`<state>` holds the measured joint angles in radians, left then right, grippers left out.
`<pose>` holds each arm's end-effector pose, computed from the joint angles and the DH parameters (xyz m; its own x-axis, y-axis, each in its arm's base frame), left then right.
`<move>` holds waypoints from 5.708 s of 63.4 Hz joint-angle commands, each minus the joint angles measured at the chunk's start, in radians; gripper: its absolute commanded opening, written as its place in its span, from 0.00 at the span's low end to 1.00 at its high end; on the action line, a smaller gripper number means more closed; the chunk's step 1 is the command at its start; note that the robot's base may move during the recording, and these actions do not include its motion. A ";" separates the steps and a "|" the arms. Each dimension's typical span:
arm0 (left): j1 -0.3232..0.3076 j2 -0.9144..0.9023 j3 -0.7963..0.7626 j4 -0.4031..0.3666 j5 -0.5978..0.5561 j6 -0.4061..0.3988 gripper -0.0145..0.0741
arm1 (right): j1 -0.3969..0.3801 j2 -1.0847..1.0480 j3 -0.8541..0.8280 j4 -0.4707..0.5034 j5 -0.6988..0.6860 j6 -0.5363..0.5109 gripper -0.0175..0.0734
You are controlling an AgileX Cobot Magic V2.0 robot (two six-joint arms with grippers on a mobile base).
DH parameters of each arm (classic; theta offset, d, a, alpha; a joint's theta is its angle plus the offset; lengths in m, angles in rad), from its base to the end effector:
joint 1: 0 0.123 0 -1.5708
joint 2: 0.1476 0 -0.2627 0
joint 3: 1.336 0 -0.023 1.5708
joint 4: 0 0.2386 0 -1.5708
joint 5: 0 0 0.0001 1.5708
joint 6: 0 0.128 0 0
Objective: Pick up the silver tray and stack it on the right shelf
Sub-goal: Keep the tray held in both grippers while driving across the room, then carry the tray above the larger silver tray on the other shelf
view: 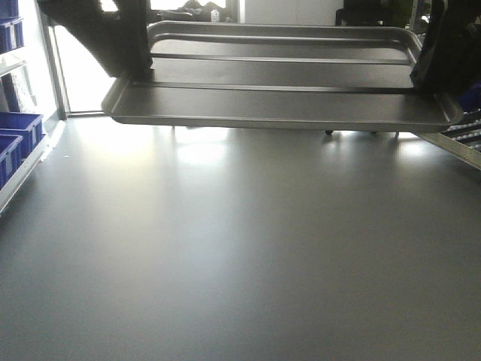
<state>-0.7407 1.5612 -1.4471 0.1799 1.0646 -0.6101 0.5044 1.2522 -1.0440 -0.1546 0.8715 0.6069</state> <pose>0.2602 -0.2108 0.2880 -0.8710 0.1290 -0.4740 0.2055 0.9721 -0.1131 0.2393 0.1148 0.2698 -0.8438 0.0849 -0.5299 -0.0153 0.9832 0.1818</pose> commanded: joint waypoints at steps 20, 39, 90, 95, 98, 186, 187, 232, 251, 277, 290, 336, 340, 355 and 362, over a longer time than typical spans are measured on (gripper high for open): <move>0.004 -0.042 -0.032 0.062 0.001 0.001 0.06 | -0.004 -0.031 -0.034 -0.057 -0.003 -0.020 0.25; 0.004 -0.042 -0.032 0.057 0.001 0.001 0.06 | -0.004 -0.031 -0.034 -0.057 -0.002 -0.020 0.25; 0.004 -0.038 -0.032 0.031 0.001 0.001 0.06 | -0.004 -0.031 -0.034 -0.057 -0.002 -0.020 0.25; 0.004 -0.038 -0.032 0.031 0.001 0.001 0.06 | -0.004 -0.031 -0.034 -0.057 -0.002 -0.020 0.25; 0.004 -0.038 -0.032 0.031 0.001 0.001 0.06 | -0.004 -0.031 -0.034 -0.057 -0.001 -0.020 0.25; 0.004 -0.038 -0.032 0.030 0.001 0.001 0.06 | -0.005 -0.031 -0.034 -0.057 -0.001 -0.020 0.25; 0.004 -0.038 -0.032 0.030 0.001 0.001 0.06 | -0.005 -0.031 -0.034 -0.057 -0.001 -0.020 0.25; 0.004 -0.038 -0.032 0.030 0.001 0.001 0.06 | -0.005 -0.029 -0.034 -0.057 -0.001 -0.020 0.25; 0.004 -0.038 -0.032 0.030 0.001 0.001 0.06 | -0.005 -0.029 -0.034 -0.057 -0.001 -0.020 0.25; 0.004 -0.038 -0.032 0.030 0.001 0.001 0.06 | -0.005 -0.029 -0.034 -0.057 -0.001 -0.020 0.25; 0.004 -0.038 -0.032 0.030 0.001 0.001 0.06 | -0.005 -0.029 -0.034 -0.057 -0.001 -0.020 0.25; 0.004 -0.038 -0.032 0.030 0.001 0.001 0.06 | -0.005 -0.029 -0.034 -0.057 -0.001 -0.020 0.25; 0.004 -0.038 -0.032 0.030 0.001 0.001 0.06 | -0.005 -0.029 -0.034 -0.057 -0.001 -0.020 0.25; 0.004 -0.038 -0.032 0.030 0.001 0.001 0.06 | -0.005 -0.029 -0.034 -0.057 -0.001 -0.020 0.25; 0.004 -0.038 -0.032 0.030 0.001 0.001 0.06 | -0.005 -0.029 -0.034 -0.057 -0.001 -0.020 0.25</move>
<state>-0.7407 1.5688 -1.4471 0.1597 1.0683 -0.6101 0.5044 1.2535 -1.0440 -0.1609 0.8792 0.6069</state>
